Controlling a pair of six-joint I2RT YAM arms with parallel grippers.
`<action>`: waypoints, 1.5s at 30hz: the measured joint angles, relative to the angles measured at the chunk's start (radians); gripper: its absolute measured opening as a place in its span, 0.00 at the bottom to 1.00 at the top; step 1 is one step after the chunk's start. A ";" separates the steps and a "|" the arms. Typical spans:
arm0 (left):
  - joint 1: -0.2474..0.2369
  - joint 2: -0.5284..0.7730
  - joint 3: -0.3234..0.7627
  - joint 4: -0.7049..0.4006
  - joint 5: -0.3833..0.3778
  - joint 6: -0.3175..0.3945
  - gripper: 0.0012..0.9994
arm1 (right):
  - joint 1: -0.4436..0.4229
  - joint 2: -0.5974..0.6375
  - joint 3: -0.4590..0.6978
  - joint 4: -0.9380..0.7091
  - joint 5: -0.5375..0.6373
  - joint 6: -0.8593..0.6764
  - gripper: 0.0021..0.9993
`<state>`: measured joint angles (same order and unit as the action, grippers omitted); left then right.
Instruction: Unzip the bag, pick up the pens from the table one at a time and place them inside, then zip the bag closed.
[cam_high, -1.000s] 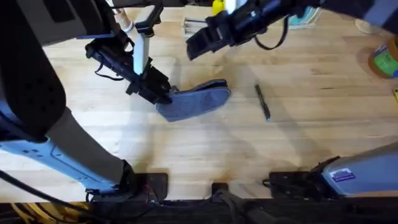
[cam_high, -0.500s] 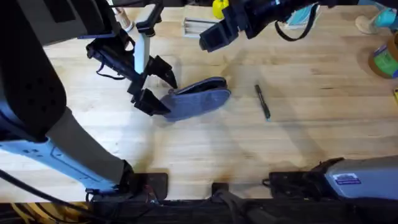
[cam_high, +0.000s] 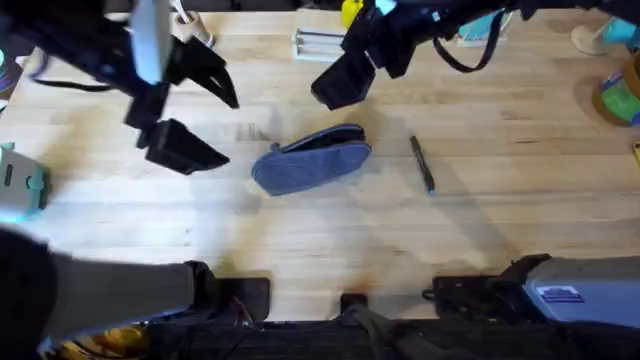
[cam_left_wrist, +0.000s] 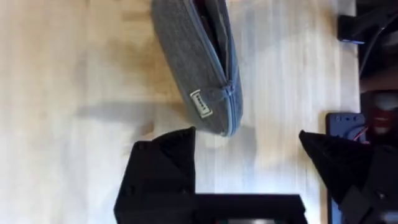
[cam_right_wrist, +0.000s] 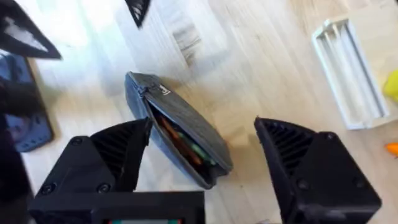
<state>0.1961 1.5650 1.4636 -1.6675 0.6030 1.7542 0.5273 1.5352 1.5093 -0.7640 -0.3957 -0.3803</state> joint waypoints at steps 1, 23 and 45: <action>0.011 -0.043 0.013 -0.007 -0.002 0.000 1.00 | 0.011 0.000 0.000 0.000 0.016 -0.026 0.99; 0.056 -0.340 0.030 -0.023 -0.023 0.003 0.99 | 0.087 0.119 0.002 -0.097 0.201 -0.407 0.99; 0.056 -0.304 0.030 -0.023 -0.023 -0.090 0.99 | 0.108 0.162 0.002 -0.154 0.021 -0.498 0.03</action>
<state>0.2516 1.2611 1.4940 -1.6909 0.5800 1.6643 0.6356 1.6973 1.5112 -0.9176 -0.3742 -0.8782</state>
